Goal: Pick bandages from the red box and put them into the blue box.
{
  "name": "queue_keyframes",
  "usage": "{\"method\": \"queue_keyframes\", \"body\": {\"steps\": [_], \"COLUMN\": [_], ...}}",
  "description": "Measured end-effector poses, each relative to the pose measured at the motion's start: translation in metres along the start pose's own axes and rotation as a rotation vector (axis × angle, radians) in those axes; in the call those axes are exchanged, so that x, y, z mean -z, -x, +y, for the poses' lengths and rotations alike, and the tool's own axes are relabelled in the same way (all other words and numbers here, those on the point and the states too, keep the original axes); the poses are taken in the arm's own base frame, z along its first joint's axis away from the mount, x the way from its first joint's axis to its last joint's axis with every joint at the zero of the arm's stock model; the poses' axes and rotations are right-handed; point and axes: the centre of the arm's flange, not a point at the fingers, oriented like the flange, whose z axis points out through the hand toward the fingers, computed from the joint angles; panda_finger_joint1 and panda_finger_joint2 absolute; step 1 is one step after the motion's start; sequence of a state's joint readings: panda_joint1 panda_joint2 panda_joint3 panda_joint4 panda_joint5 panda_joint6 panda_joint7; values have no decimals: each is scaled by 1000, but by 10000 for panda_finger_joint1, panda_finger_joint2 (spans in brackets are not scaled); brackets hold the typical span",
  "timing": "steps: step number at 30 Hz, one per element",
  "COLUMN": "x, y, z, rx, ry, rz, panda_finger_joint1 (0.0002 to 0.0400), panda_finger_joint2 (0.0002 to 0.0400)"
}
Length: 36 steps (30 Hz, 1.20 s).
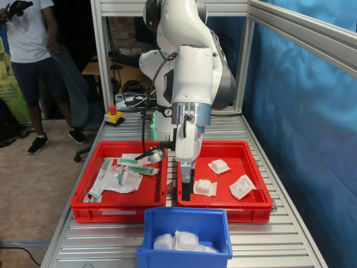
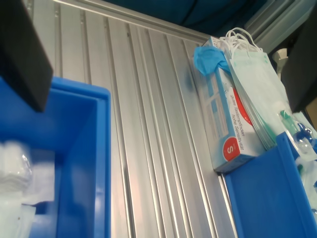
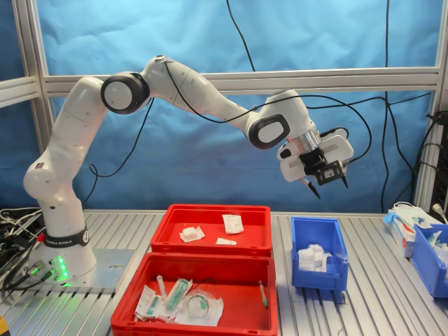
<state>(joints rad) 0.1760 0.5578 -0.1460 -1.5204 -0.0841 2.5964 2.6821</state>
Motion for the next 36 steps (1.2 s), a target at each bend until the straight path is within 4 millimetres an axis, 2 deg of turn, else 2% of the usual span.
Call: {"method": "queue_keyframes", "body": {"steps": [10, 18, 30, 36], "x": [3, 14, 29, 39], "y": [12, 18, -3, -24], "z": [19, 38, 47, 57], "rx": [26, 70, 120, 129], "ry": [11, 19, 32, 84], "rz": [-11, -17, 23, 111], "panda_finger_joint1": [400, 400, 400, 400], "panda_finger_joint2": [400, 400, 400, 400]}}
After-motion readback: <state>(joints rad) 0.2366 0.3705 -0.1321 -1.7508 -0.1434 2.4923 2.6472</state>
